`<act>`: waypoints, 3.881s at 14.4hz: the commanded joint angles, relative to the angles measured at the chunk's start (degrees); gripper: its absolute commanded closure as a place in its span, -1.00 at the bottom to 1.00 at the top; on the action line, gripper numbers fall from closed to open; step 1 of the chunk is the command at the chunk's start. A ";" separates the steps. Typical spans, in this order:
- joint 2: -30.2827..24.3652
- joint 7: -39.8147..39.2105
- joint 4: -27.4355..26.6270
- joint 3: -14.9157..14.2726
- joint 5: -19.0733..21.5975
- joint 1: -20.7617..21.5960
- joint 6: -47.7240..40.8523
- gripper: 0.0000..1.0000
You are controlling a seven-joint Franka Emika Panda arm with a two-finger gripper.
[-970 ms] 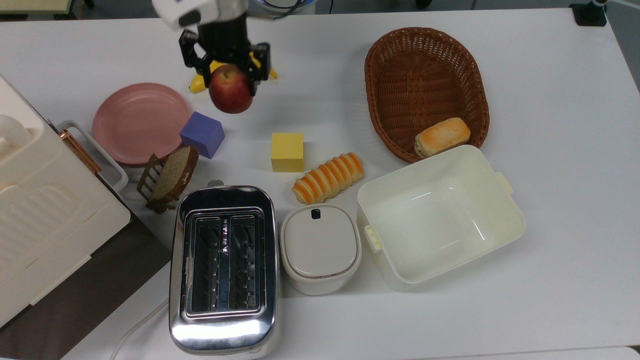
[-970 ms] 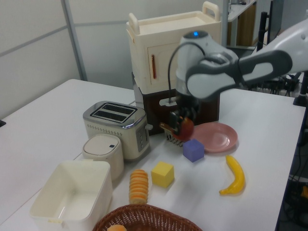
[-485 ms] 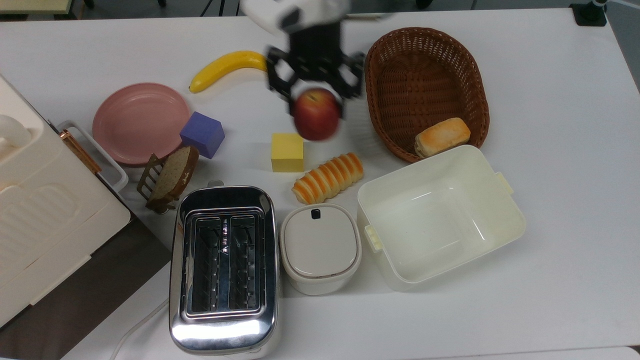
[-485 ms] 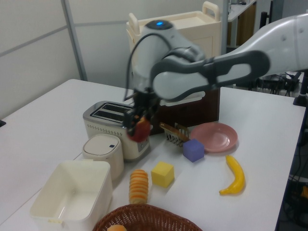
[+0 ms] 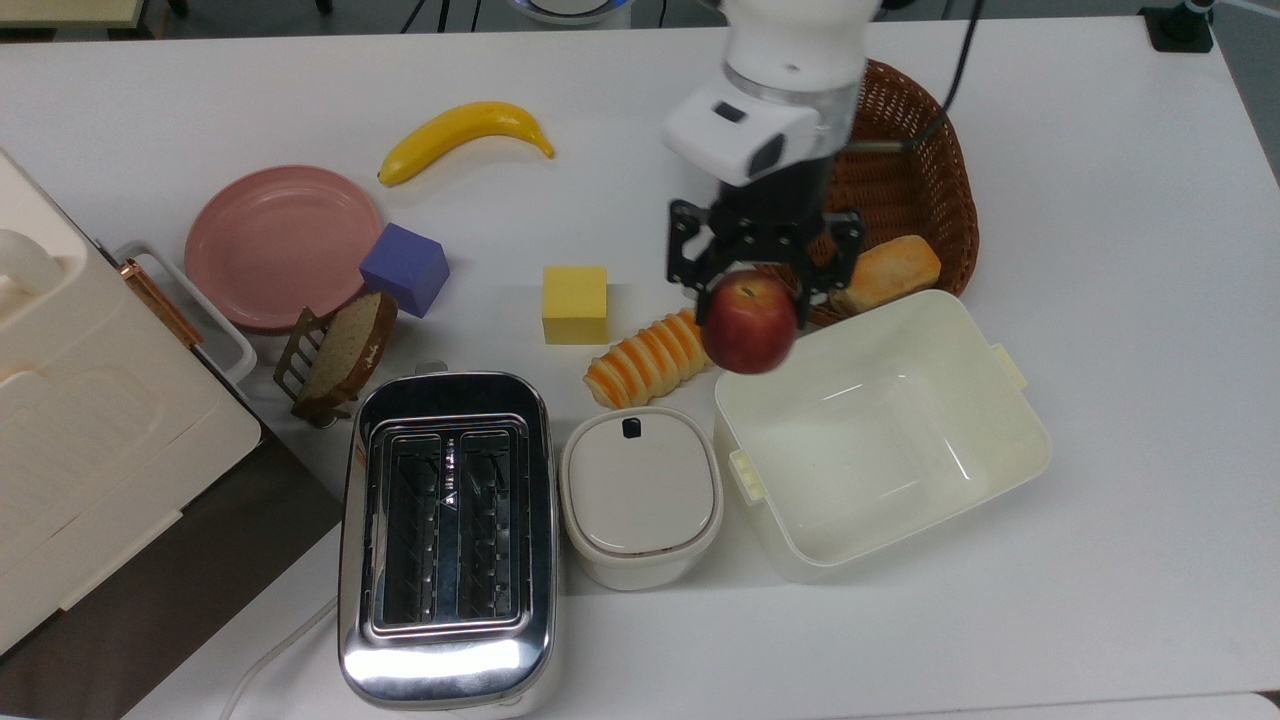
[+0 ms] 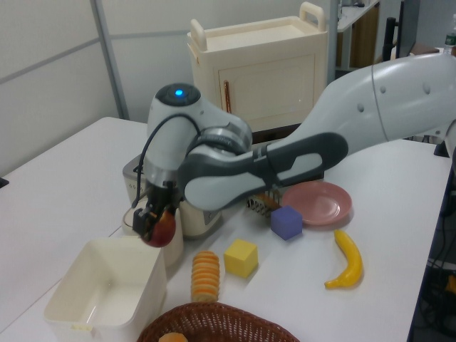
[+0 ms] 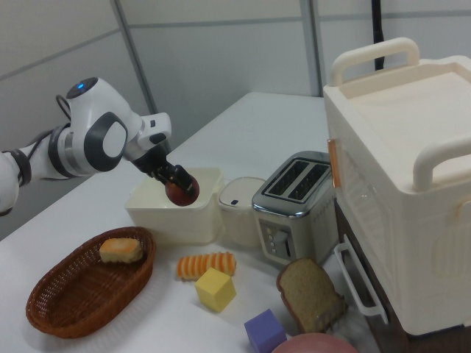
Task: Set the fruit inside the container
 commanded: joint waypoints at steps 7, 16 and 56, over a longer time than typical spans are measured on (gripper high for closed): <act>4.24 1.04 1.92 0.49 -5.85 0.97 9.20 0.44; 7.68 1.12 1.65 3.13 -11.22 0.45 9.83 0.43; -26.51 -16.72 -11.97 -7.86 7.68 -14.94 -32.27 -1.00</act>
